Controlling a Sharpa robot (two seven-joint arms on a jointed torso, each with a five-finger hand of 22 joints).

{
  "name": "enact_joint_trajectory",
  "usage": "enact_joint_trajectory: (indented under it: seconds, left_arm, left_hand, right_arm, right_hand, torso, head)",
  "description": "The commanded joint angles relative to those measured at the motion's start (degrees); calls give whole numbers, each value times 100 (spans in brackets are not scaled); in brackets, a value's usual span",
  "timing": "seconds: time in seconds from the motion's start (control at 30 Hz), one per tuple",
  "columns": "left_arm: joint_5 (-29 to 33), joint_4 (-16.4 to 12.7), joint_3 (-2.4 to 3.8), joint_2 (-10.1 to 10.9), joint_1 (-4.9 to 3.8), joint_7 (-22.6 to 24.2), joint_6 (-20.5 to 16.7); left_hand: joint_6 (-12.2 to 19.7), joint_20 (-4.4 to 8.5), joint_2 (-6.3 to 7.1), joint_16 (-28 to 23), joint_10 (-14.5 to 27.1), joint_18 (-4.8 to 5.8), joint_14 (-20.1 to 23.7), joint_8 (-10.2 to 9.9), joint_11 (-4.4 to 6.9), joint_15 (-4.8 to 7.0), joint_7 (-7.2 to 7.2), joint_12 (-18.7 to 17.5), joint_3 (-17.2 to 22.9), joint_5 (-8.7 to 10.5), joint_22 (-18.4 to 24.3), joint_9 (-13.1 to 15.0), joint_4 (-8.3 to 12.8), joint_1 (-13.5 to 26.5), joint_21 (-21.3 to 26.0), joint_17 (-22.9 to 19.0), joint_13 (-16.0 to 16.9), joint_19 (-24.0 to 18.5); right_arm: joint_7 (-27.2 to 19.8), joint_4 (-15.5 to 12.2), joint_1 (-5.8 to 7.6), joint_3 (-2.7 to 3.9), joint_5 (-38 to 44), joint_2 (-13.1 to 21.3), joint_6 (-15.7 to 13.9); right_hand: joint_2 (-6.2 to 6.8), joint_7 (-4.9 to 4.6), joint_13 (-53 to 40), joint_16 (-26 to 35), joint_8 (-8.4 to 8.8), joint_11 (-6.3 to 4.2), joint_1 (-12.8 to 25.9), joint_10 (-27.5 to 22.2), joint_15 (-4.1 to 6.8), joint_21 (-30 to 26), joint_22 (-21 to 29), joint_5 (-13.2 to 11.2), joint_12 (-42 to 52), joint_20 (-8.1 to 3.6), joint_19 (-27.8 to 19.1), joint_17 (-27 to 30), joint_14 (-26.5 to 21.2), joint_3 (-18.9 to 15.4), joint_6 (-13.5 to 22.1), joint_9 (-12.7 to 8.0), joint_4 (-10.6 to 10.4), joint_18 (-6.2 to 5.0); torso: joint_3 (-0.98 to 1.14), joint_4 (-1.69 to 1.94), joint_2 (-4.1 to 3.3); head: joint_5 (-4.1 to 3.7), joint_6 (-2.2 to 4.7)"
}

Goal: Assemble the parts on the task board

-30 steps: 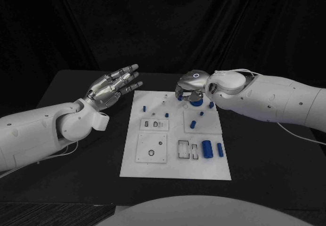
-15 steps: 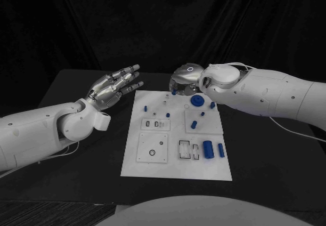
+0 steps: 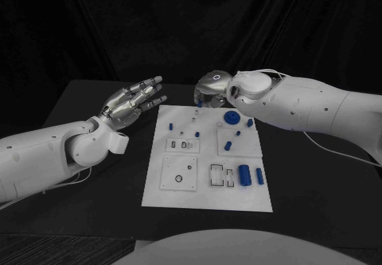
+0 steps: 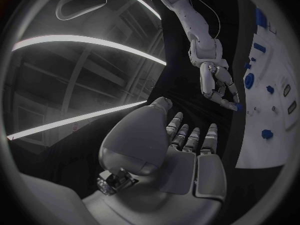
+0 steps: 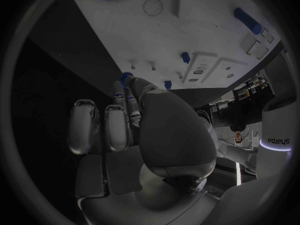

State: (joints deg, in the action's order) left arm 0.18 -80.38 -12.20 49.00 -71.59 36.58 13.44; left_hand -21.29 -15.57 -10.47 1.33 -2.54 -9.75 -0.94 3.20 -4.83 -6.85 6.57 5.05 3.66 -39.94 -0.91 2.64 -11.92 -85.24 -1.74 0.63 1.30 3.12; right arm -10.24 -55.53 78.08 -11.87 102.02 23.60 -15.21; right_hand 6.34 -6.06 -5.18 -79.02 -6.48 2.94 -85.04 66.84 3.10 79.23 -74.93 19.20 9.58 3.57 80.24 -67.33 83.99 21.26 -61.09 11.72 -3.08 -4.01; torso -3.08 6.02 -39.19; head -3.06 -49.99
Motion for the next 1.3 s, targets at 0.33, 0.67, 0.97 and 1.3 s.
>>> enact_joint_trajectory:
  seconds: [0.33,0.67,0.97,1.3]
  left_arm:
    - [9,4,5,-28,-12,71,17]
    - [9,-35,5,13,-12,48,16]
    - [9,-50,6,19,-12,25,16]
    - [9,-16,6,-14,-12,16,53]
  left_hand:
    - [-27,-18,10,2,7,-60,-6,35,-48,49,-5,17,40,-23,-6,6,-1,-37,25,-6,4,-26]
    - [-26,-19,10,5,9,-60,-7,34,-44,40,-7,17,45,-27,-6,5,2,-37,24,-5,4,-25]
    - [-28,-19,11,6,9,-60,-8,35,-41,34,-9,20,48,-28,-7,5,4,-37,23,-4,4,-21]
    - [-25,-19,13,5,12,-61,-8,34,-38,30,-11,17,51,-29,-7,5,5,-35,23,-5,3,-23]
  right_arm:
    - [18,104,-17,3,11,-61,78]
    - [34,153,-48,3,11,-93,149]
    - [47,147,-54,2,11,-90,143]
    - [69,113,-70,2,11,-50,168]
  right_hand:
    - [1,25,5,-28,43,-21,18,-35,-35,13,-32,6,-49,3,14,0,50,34,24,-5,1,5]
    - [2,27,8,-30,51,-23,24,-38,-35,12,-35,-7,-59,3,11,-5,48,34,33,-7,0,6]
    - [0,30,9,-31,55,-25,19,-38,-34,12,-37,-8,-62,3,10,-9,47,38,37,-7,5,6]
    - [-5,29,10,-29,58,-25,12,-33,-34,6,-32,-7,-66,3,3,-4,44,46,37,-7,11,4]
  torso:
    - [-29,79,-58]
    - [-25,63,-48]
    - [-32,65,-65]
    - [-41,59,-46]
  head:
    - [-65,-1]
    - [-62,-1]
    - [-95,-1]
    - [-58,-1]
